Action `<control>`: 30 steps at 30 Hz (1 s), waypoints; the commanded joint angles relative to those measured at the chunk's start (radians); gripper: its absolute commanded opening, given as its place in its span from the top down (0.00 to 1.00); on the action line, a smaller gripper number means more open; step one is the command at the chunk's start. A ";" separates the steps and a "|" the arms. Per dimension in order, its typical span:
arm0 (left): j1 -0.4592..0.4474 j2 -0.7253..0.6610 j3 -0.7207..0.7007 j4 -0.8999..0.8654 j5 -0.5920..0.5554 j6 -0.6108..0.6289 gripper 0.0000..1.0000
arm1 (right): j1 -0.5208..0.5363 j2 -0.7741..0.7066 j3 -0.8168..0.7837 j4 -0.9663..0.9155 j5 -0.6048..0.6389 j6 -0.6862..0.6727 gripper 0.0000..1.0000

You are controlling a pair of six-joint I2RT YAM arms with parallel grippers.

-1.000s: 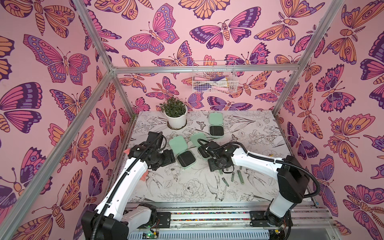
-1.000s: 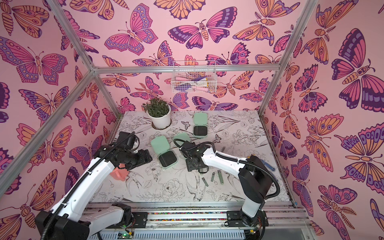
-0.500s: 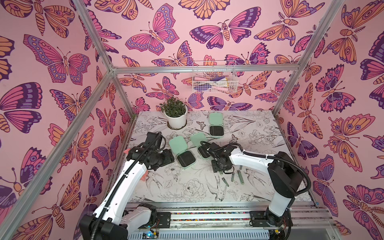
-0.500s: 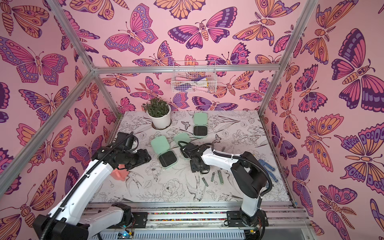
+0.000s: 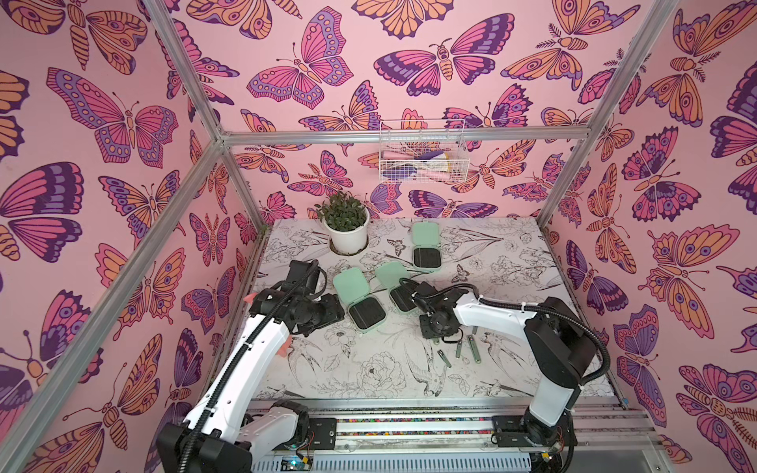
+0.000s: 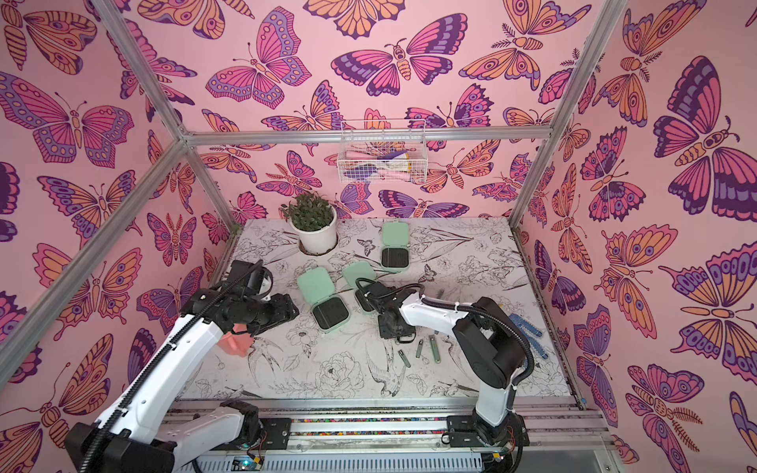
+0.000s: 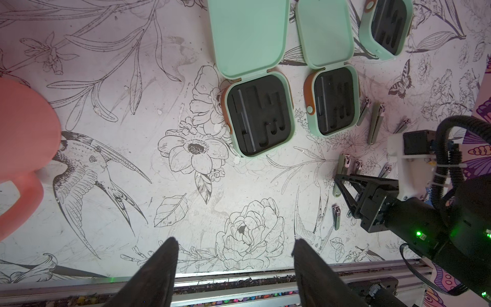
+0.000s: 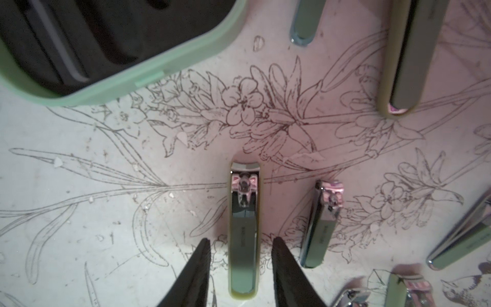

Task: Organize nail clipper sets
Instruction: Pick up the nail clipper from the center of the board.

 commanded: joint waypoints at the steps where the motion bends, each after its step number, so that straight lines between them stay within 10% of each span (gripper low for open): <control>1: -0.002 -0.014 -0.004 -0.004 0.011 -0.011 0.30 | -0.005 0.020 -0.003 0.009 -0.002 0.016 0.61; 30: -0.002 -0.005 0.010 0.007 0.008 -0.004 0.35 | -0.015 0.003 0.004 -0.017 -0.049 -0.024 0.94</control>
